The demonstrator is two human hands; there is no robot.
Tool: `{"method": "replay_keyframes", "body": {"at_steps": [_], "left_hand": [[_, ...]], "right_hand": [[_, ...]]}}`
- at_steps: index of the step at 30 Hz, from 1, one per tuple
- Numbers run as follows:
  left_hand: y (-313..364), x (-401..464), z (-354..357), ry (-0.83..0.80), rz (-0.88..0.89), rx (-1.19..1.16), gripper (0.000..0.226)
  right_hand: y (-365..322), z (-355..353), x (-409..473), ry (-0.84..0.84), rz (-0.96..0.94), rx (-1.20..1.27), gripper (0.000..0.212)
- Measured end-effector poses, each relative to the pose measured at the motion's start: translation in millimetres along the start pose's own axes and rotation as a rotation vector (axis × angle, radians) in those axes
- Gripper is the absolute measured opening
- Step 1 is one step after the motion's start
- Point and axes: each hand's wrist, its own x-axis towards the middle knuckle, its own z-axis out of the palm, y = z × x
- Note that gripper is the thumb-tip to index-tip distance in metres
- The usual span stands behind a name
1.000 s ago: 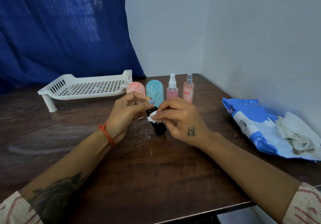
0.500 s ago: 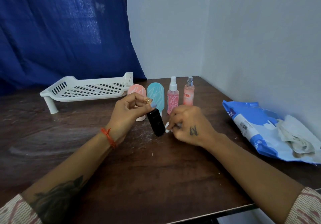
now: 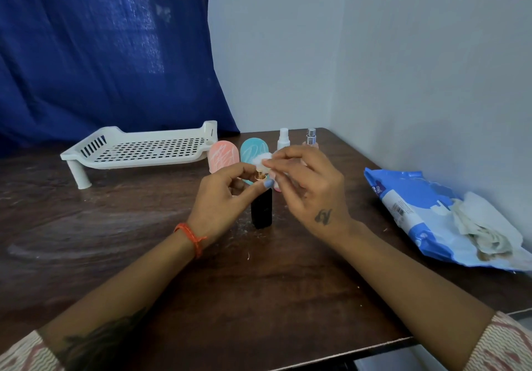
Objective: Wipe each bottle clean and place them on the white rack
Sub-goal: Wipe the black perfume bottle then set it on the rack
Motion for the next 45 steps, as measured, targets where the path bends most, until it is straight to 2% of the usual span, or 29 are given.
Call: {"method": "replay_keyframes", "body": {"at_steps": [3, 4, 8, 15, 19, 24, 28, 32, 35, 41, 43, 45], "left_hand": [[2, -1, -1, 0.003, 0.035, 0.014, 0.015], [3, -2, -3, -0.009, 0.038, -0.001, 0.015], [2, -1, -5, -0.085, 0.008, -0.035, 0.025], [-4, 0, -8, -0.087, 0.035, -0.085, 0.031], [-6, 2, -9, -0.087, 0.003, -0.087, 0.045], [-2, 1, -10, -0.076, -0.034, -0.142, 0.045], [0, 1, -11, -0.094, -0.056, -0.122, 0.044], [1, 1, -10, -0.085, -0.064, -0.123, 0.046], [0, 1, -10, -0.084, -0.053, -0.123, 0.048], [-3, 2, -10, -0.087, -0.042, -0.136, 0.051], [-3, 2, -10, -0.09, -0.047, -0.134, 0.051], [-2, 2, -10, -0.096, -0.052, -0.13, 0.051]], "right_hand": [[-2, 1, 0, -0.053, -0.09, -0.02, 0.02], [-2, 1, 0, -0.061, -0.1, -0.023, 0.02], [-1, -1, 0, -0.075, -0.108, -0.041, 0.02], [-4, 2, 0, -0.154, -0.344, -0.099, 0.019], [-4, 0, 0, -0.189, -0.355, -0.119, 0.018], [-2, -4, -4, -0.159, -0.143, -0.071, 0.02], [6, -1, -4, -0.083, 0.112, -0.04, 0.017], [0, 0, 1, -0.111, 0.414, 0.221, 0.026], [-5, 2, 0, -0.204, 0.454, 0.299, 0.027], [-4, -7, 4, -0.189, 0.599, 0.53, 0.018], [-2, -10, 7, -0.137, 0.727, 0.675, 0.018], [2, -12, 9, -0.038, 0.818, 0.661, 0.021]]}}
